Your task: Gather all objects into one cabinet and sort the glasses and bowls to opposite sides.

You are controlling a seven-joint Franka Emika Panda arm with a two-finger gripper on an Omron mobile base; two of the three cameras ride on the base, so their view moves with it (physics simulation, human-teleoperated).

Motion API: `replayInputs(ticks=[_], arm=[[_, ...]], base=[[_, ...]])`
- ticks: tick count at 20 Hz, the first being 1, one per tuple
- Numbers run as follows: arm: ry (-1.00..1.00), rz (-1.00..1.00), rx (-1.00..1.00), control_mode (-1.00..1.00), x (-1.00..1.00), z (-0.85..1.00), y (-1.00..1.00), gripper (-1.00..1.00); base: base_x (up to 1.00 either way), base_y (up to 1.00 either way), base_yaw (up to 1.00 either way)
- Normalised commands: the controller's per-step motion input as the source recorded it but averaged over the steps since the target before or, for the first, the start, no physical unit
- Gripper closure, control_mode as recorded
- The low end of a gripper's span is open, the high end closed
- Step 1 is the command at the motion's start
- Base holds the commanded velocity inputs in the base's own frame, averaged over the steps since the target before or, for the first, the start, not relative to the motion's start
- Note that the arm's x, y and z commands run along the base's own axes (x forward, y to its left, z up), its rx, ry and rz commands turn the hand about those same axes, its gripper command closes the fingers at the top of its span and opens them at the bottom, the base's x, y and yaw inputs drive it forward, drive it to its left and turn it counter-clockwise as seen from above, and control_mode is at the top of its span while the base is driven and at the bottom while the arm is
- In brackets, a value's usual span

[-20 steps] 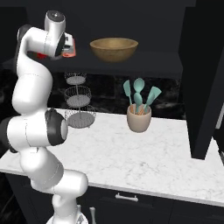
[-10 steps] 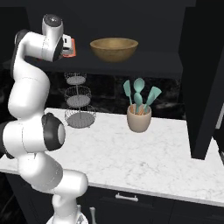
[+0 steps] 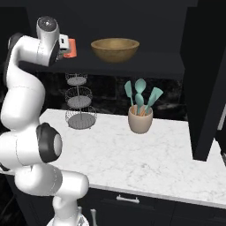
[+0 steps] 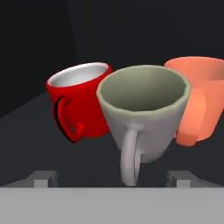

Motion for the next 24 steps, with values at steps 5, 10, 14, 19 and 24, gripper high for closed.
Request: replayInputs(ticks=[5,10,14,19,24], arm=[[0.00,0.00,0.00,-1.00,-0.63,0.28,-0.09,-1.00],[0.02,-0.08,0.00,-1.00,-0.81,0.18,-0.26,-1.00],[0.01,-0.18,0.00,-1.00,-0.85,0.00,-0.41,-1.00],[0.01,-0.14,0.00,-1.00,-0.65,-0.02,-0.26,-1.00],[0.08,0.00,0.00,-1.00,-0.20,-0.13,0.00,-1.00]], base=[[0.00,0.00,0.00],[0.00,0.00,0.00],[0.00,0.00,0.00],[0.00,0.00,0.00],[0.00,0.00,0.00]])
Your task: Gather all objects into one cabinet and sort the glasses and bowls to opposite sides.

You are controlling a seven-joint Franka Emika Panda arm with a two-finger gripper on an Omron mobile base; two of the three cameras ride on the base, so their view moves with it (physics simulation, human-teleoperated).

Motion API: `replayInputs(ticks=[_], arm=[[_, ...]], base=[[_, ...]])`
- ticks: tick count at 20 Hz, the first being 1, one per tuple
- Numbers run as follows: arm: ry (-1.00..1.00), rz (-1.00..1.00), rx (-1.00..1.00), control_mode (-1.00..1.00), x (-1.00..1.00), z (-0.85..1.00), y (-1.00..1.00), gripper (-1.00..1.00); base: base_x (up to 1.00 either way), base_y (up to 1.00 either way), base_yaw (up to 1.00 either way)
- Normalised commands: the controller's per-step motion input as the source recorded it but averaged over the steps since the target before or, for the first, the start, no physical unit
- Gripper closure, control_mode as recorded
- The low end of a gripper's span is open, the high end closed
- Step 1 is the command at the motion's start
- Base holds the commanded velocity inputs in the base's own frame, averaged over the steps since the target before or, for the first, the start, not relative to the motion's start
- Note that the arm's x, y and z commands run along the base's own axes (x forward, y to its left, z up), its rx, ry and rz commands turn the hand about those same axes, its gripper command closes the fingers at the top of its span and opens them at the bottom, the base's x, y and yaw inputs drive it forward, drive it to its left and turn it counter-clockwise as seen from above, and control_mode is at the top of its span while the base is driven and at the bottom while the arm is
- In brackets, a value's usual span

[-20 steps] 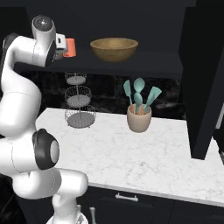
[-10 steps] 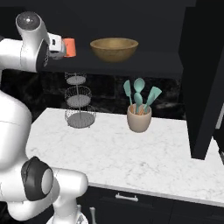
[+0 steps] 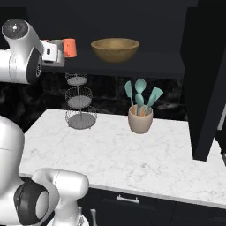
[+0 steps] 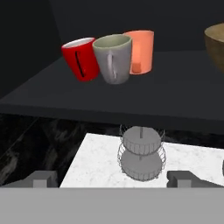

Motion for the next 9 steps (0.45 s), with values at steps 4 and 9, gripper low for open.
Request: replayInputs(ticks=[4,9], arm=[[0.07,0.00,0.00,-1.00,-0.32,-0.10,0.00,-1.00],[0.06,0.00,0.00,-1.00,-0.53,-0.10,0.00,-1.00]], base=[[0.00,0.00,0.00],[0.00,0.00,0.00]])
